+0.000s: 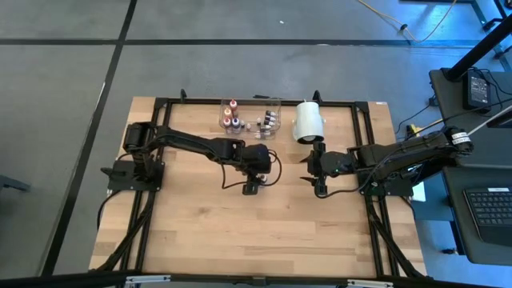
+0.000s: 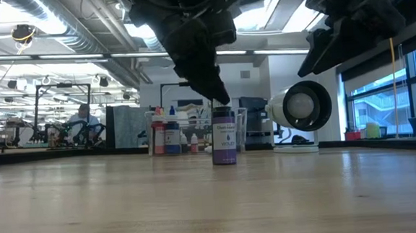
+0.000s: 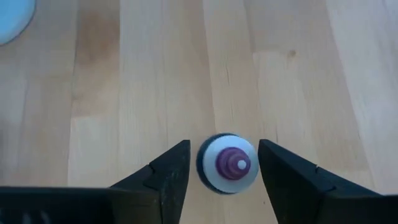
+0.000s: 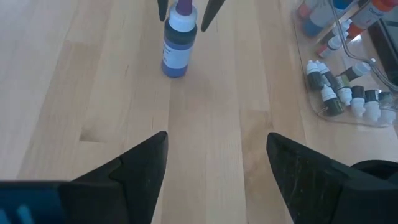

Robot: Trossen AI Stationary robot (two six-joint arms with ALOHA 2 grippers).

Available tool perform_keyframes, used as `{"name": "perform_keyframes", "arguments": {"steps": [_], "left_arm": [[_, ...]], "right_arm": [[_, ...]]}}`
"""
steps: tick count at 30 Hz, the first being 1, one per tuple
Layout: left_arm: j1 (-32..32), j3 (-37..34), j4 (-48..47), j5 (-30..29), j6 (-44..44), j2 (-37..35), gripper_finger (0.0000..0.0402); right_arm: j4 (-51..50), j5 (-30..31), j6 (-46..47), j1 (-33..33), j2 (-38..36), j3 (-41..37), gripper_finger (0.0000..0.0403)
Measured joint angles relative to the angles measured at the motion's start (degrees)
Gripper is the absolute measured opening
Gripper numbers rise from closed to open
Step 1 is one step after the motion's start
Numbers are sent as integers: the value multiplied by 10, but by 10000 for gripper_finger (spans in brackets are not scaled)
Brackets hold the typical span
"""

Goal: Pick & Place food coloring
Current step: Put the purple food coloring bottle into the transparent bin

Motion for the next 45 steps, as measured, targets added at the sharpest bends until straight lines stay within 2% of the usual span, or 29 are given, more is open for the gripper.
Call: {"name": "perform_keyframes", "arguments": {"steps": [18, 26, 33, 38, 45], "left_arm": [[0, -2, -5, -11, 21, 1, 114], [11, 10, -9, -86, -11, -45, 114], [73, 11, -43, -219, -65, -124, 114], [146, 2, -46, -237, -105, -147, 115], [233, -43, -28, -237, -145, -139, 115]], "right_arm": [[0, 0, 0, 0, 0, 0, 275], [0, 0, 0, 0, 0, 0, 275], [-2, 0, -1, 0, 0, 0, 275], [0, 0, -2, 0, 0, 0, 275], [0, 0, -2, 0, 0, 0, 275]]}}
